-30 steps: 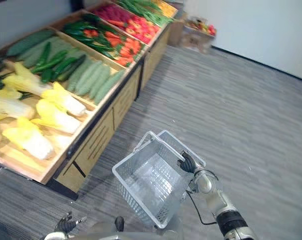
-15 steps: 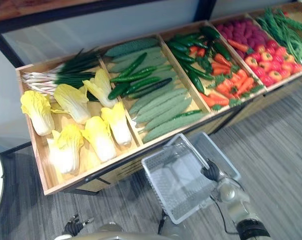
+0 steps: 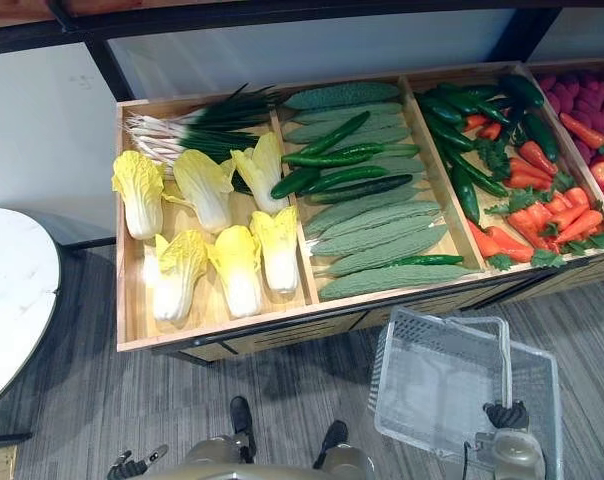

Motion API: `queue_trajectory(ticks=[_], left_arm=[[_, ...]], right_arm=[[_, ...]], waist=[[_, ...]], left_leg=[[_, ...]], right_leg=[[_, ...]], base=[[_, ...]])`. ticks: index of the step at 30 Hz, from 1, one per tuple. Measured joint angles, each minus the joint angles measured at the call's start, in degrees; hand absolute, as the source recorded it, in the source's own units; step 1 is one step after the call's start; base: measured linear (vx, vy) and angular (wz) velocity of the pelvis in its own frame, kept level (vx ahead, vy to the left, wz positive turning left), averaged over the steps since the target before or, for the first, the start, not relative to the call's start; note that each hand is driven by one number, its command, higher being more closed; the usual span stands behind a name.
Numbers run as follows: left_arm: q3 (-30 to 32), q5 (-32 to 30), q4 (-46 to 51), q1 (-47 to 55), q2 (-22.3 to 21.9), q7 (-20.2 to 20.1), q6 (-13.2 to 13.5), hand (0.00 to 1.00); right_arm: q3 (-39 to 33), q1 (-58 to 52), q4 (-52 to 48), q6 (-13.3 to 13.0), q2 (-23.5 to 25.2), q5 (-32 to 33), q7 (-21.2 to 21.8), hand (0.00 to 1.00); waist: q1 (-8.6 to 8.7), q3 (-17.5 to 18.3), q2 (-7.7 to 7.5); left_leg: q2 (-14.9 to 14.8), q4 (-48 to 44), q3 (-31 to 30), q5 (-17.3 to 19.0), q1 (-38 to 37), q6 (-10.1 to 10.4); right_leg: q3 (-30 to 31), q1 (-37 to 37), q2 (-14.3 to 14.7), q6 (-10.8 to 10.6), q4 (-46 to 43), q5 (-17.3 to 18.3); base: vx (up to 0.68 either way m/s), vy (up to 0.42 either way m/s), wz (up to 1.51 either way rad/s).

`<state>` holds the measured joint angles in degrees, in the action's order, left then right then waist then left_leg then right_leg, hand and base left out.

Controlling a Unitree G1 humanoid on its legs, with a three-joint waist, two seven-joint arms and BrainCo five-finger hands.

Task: Pick vegetable in the basket

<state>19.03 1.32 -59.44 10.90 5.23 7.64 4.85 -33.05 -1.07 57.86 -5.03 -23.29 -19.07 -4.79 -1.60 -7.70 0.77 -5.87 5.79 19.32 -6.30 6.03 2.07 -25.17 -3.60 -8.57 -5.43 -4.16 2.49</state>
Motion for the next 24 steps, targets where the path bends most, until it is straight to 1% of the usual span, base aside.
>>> queue_trajectory(ticks=[1, 2, 4, 5, 8, 12, 14, 17, 19, 21, 22, 23, 24], left_arm=[[0.0, 0.0, -0.1, 0.0, -0.4, -0.1, 0.0, 0.00], [0.0, -0.2, -0.5, -0.2, -0.7, -0.1, 0.0, 0.00], [0.0, -0.3, -1.3, -0.5, -0.6, -0.1, 0.0, 0.00], [0.1, -0.3, -1.7, -0.5, -0.6, -0.1, 0.0, 0.00], [0.1, -0.2, -2.1, -0.4, -0.6, -0.1, 0.0, 0.00], [1.1, 0.2, -2.0, -0.8, -0.5, 0.1, 0.1, 0.00], [2.8, 0.8, -0.7, -1.1, -0.7, 1.5, 0.1, 0.00], [8.6, 2.2, 9.9, -0.8, -1.9, 6.0, 0.7, 0.00], [12.9, 4.0, 22.0, -0.5, -3.0, 12.0, 2.8, 0.00], [13.8, 4.0, 29.3, -0.5, -3.4, 15.9, 4.1, 0.00], [14.1, 2.0, 36.0, -0.6, -4.0, 20.1, 5.5, 0.00], [14.0, 0.9, 39.1, -0.8, -4.3, 21.9, 6.4, 0.00], [14.0, -0.1, 40.6, -1.0, -4.5, 22.8, 6.7, 0.00]], right_arm=[[-0.2, -0.2, 0.1, 0.3, 0.0, 0.0, 0.0, 1.00], [-0.2, -0.2, 0.7, 0.6, 0.0, 0.4, 0.0, 1.00], [-0.3, 0.0, 2.3, 1.3, 0.4, 1.0, 0.0, 1.00], [-0.3, 0.0, 3.2, 1.3, 1.0, 1.1, 0.0, 1.00], [-0.9, 0.5, 3.9, 1.9, 2.8, 1.2, -0.1, 1.00], [-2.3, 1.0, 5.8, 1.9, 4.3, 1.7, -0.1, 1.00], [-2.7, 0.8, 6.0, 1.9, 5.2, 1.9, -0.5, 1.00], [-4.2, 0.2, 5.9, 1.8, 7.9, 2.3, -2.1, 1.00], [-5.3, -0.6, 5.9, 1.8, 10.3, 4.0, -2.6, 1.00], [-5.5, -1.2, 5.9, 1.8, 11.3, 4.4, -3.2, 1.00], [-6.1, -1.4, 5.9, 1.8, 12.1, 4.4, -4.2, 1.00], [-6.6, -1.4, 5.8, 1.7, 12.6, 4.4, -4.7, 1.00], [-6.7, -1.4, 5.8, 1.7, 12.8, 4.4, -4.9, 1.00]], waist=[[0.15, 0.2, 0.35], [0.71, 0.4, 0.42], [1.38, 0.8, 1.05], [1.38, 0.7, 0.80], [1.32, 0.8, 0.86], [1.47, 0.9, 0.80], [1.45, 1.0, 0.88], [1.15, 1.3, 0.48], [0.87, 1.9, -0.52], [0.58, 2.4, -0.98], [0.27, 2.8, -1.26], [0.14, 3.0, -1.34], [0.10, 3.1, -1.36]], left_leg=[[0.1, 0.1, -0.8, 0.0, 0.2, 0.0], [0.3, 0.1, -1.7, -0.2, 0.6, 0.1], [0.5, 0.1, -2.9, -0.5, 0.8, 0.0], [0.6, 0.1, -3.0, -0.5, 0.6, 0.0], [0.8, 0.1, -3.3, -0.5, 0.1, 0.0], [1.1, 0.1, -3.7, -0.5, -0.3, 0.0], [1.1, 0.1, -4.0, -0.4, -0.4, 0.0], [1.0, 0.1, -4.5, -0.4, -0.2, 0.0], [1.0, 0.1, -4.6, -0.4, -0.1, 0.0], [1.1, 0.1, -4.6, -0.2, -0.1, -0.2], [1.2, 0.1, -4.5, -0.2, -0.2, -0.3], [1.3, 0.1, -4.4, -0.1, -0.3, -0.3], [1.4, 0.1, -4.4, -0.2, -0.4, -0.4]], right_leg=[[-0.5, 0.1, -0.1, 0.0, 0.0, 0.0], [-1.5, 0.1, -0.2, 0.1, 0.0, 0.1], [-2.9, 0.7, -0.3, 0.0, 0.0, 0.3], [-3.2, 1.1, -0.4, -0.1, -0.1, 0.3], [-3.4, 1.9, -0.6, -0.1, 0.0, 0.3], [-3.5, 2.4, -0.8, -0.1, 0.2, 0.3], [-3.8, 2.8, -0.7, 0.0, 0.7, 0.4], [-4.4, 3.1, -0.5, -0.1, 1.1, 0.7], [-4.7, 3.3, -0.5, -0.1, 1.2, 0.8], [-4.6, 3.3, -0.5, 0.2, 1.2, 0.6], [-4.4, 3.3, -0.6, 0.3, 1.2, 0.5], [-4.2, 3.3, -0.6, 0.3, 1.2, 0.5], [-4.1, 3.4, -0.6, 0.3, 1.2, 0.5]], base=[[0.00, 0.014, 0.24], [0.01, 0.017, 0.30], [0.02, 0.015, 0.35], [0.03, 0.012, 0.26], [0.02, 0.017, 0.08], [0.01, 0.008, 0.02], [0.01, 0.010, 0.08], [0.02, -0.001, 0.10], [0.05, -0.008, 0.06], [0.07, -0.001, -0.02], [0.07, 0.004, -0.06], [0.07, 0.003, -0.06], [0.06, -0.003, -0.05]])
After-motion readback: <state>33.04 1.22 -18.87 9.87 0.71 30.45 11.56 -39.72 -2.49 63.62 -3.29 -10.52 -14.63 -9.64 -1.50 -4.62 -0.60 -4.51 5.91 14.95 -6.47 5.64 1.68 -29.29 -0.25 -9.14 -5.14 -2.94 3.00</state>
